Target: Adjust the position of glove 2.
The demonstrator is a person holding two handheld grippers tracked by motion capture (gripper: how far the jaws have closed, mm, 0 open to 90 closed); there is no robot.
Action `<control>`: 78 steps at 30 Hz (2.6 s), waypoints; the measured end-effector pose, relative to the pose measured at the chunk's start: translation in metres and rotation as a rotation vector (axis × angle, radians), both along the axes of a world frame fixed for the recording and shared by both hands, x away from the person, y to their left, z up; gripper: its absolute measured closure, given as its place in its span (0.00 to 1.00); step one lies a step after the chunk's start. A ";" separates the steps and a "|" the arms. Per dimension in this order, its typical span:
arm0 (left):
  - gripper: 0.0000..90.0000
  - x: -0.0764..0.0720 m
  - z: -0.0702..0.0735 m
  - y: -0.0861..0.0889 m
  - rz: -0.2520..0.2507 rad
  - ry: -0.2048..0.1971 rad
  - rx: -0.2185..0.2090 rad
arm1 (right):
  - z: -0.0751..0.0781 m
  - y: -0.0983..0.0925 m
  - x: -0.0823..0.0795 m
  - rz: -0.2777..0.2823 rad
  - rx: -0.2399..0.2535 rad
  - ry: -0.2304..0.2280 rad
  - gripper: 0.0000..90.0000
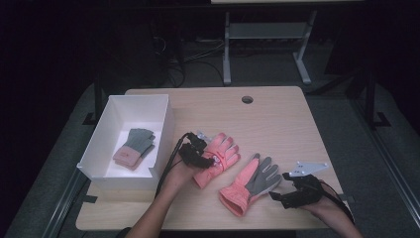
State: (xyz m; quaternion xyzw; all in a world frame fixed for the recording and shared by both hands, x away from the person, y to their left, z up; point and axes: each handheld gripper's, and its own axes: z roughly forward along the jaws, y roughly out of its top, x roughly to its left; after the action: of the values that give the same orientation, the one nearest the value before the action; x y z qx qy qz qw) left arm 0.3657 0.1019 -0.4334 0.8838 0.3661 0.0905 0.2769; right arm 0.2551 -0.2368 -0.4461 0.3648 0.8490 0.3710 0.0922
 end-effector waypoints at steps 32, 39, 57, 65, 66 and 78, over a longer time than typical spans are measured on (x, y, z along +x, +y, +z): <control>0.93 -0.007 0.044 0.014 -0.040 0.044 -0.221 | -0.008 0.056 -0.001 0.211 -0.005 0.023 1.00; 0.93 -0.006 0.057 0.007 -0.108 0.040 -0.222 | -0.006 0.063 0.001 0.215 -0.009 0.011 0.97; 0.93 -0.015 0.080 -0.044 -0.274 0.077 -0.231 | 0.002 -0.010 0.007 0.004 0.016 -0.014 0.80; 0.92 -0.024 0.076 -0.068 -0.345 0.104 -0.183 | 0.004 -0.033 0.015 -0.136 0.026 -0.025 0.81; 0.93 -0.025 0.074 -0.069 -0.349 0.112 -0.178 | 0.004 -0.034 0.015 -0.138 0.026 -0.029 0.81; 0.91 -0.023 0.039 -0.081 -0.356 0.163 -0.126 | 0.007 -0.036 0.015 -0.160 0.040 -0.044 0.81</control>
State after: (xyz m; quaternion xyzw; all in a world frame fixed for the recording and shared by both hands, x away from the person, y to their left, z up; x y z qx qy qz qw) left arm 0.3425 0.0205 -0.3947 0.9199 0.2305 -0.0547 0.3124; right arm 0.2697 -0.2728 -0.4396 0.4252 0.8072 0.3873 0.1331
